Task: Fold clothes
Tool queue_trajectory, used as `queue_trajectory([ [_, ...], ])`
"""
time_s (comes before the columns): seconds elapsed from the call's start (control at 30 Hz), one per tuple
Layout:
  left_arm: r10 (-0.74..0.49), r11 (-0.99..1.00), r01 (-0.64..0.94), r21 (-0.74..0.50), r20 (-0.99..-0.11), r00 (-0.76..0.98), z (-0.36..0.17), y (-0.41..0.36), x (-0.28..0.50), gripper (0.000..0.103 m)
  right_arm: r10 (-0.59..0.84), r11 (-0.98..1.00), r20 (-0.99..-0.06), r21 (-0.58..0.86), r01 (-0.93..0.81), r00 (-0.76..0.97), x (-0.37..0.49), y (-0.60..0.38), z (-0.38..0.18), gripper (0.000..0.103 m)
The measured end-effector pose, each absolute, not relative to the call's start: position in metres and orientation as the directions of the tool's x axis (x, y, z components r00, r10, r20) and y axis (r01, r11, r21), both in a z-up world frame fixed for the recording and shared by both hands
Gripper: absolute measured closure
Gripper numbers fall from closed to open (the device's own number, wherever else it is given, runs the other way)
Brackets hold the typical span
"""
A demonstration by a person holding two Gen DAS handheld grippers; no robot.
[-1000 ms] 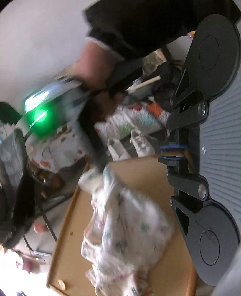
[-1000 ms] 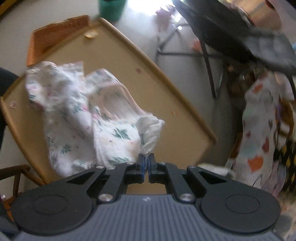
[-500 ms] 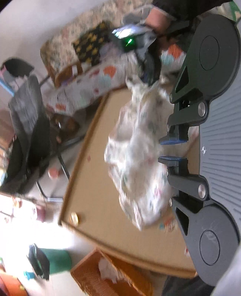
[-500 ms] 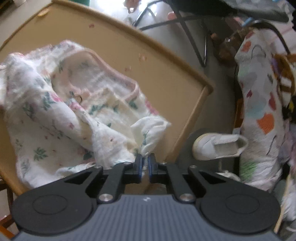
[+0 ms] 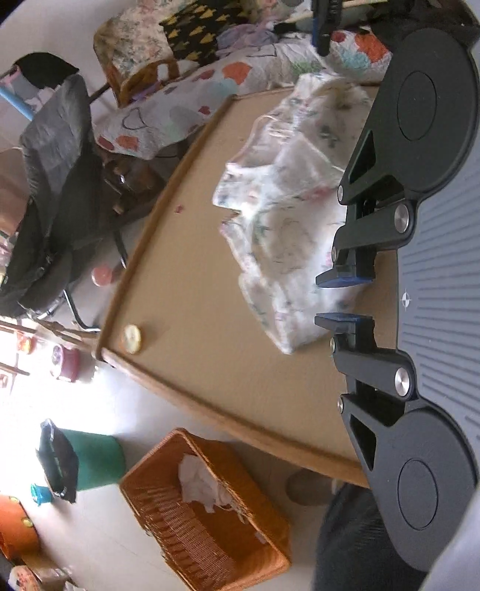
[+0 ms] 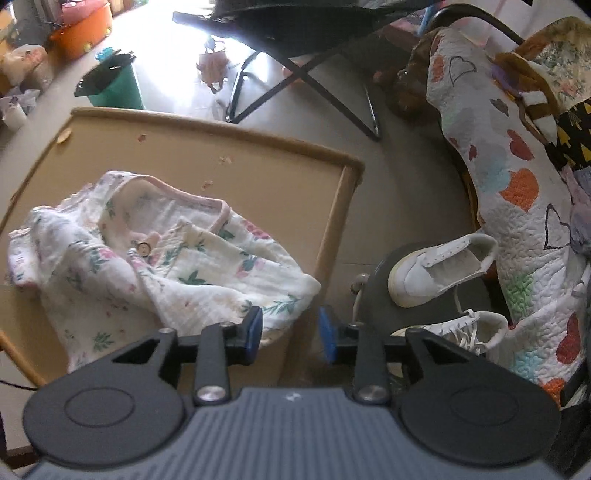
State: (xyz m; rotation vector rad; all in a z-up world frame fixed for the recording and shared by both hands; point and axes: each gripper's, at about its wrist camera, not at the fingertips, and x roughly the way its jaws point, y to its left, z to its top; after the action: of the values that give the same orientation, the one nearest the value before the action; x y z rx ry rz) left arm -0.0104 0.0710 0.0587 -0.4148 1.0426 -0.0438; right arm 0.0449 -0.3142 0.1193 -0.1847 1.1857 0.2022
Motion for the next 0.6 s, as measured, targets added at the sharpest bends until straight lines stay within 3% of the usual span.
queue_trajectory([
  [0.1, -0.254, 0.926, -0.109, -0.363, -0.808, 0.532, 0.069, 0.072, 0.015, 0.082, 0.107, 0.963, -0.927, 0.005, -0.271, 0.361, 0.046, -0.310, 0.118, 0.070],
  [0.17, -0.262, 0.935, -0.057, -0.350, -0.792, 0.551, 0.076, 0.064, 0.035, 0.058, 0.135, 0.960, -0.926, 0.034, -0.279, 0.353, 0.045, -0.301, 0.111, 0.070],
  [0.23, -0.262, 0.947, -0.001, -0.321, -0.774, 0.576, 0.085, 0.052, 0.054, 0.046, 0.162, 0.961, -0.919, 0.063, -0.270, 0.360, 0.040, -0.294, 0.102, 0.070],
  [0.6, -0.335, 0.940, 0.121, -0.319, -0.797, 0.503, 0.066, -0.019, 0.143, 0.046, 0.234, 0.972, -0.835, 0.205, -0.112, 0.498, -0.035, -0.287, 0.087, 0.070],
])
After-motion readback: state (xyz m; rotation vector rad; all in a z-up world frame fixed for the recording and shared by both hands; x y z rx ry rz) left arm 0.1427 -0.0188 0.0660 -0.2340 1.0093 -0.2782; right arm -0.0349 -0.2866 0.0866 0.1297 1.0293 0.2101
